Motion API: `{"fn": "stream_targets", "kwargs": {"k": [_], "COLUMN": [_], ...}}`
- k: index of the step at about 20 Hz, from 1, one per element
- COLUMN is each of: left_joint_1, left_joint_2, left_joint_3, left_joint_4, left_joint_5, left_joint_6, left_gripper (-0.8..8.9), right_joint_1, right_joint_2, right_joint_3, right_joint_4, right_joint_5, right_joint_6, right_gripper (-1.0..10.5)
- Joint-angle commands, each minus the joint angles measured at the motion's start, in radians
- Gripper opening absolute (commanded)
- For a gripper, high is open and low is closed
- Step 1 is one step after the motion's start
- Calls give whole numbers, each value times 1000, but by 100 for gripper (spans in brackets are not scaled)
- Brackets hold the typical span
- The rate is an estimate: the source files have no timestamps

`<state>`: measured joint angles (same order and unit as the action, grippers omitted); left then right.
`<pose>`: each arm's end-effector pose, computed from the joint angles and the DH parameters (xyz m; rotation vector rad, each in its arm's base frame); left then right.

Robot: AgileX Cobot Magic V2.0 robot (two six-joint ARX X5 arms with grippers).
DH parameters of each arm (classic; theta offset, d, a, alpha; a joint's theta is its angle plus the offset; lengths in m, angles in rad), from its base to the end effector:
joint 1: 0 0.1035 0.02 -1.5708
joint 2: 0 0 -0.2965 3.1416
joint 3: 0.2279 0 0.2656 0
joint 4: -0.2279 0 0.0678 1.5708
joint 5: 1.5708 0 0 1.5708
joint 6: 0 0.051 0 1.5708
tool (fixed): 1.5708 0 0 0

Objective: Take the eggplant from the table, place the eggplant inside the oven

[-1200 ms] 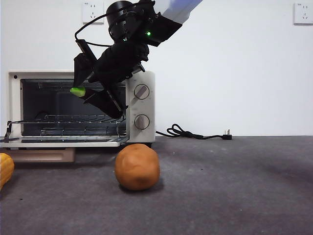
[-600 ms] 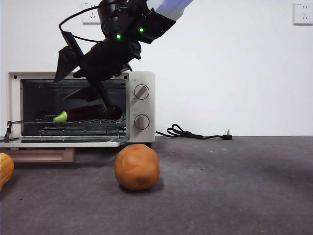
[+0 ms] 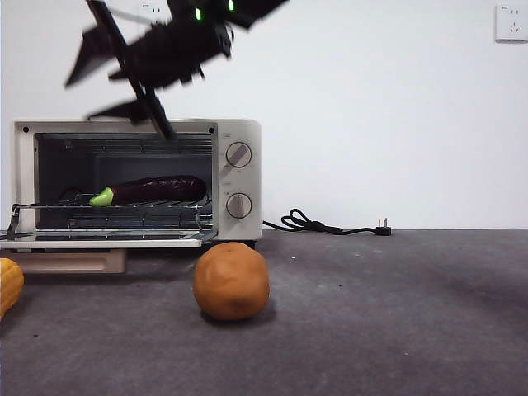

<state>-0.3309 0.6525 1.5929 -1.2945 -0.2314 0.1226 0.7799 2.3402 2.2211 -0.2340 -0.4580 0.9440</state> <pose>0.0025 0.0115 0.4872 0.2196 0.3342 -0.1193 0.4085 0.4357 0.3061 0.7484 0.9129 0.9477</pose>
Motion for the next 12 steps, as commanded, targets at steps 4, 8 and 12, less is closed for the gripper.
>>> {"fn": "stream_targets", "kwargs": {"k": [4, 8, 12], "left_joint_1": [-13, -14, -14], "left_joint_2": [-3, -3, -3], "left_joint_3": [-6, -6, -6], "left_joint_4": [4, 11, 10], "left_joint_5": [-6, -5, -5], "left_joint_6": [1, 1, 1], "left_gripper": [-6, -6, -6], "right_joint_1": [19, 19, 18], "right_joint_2": [5, 5, 5], "right_joint_3": [292, 504, 724], "right_joint_4": [-299, -517, -728], "right_joint_5": [1, 43, 98], "right_joint_6": [-286, -432, -558], "right_gripper": [225, 225, 225]}}
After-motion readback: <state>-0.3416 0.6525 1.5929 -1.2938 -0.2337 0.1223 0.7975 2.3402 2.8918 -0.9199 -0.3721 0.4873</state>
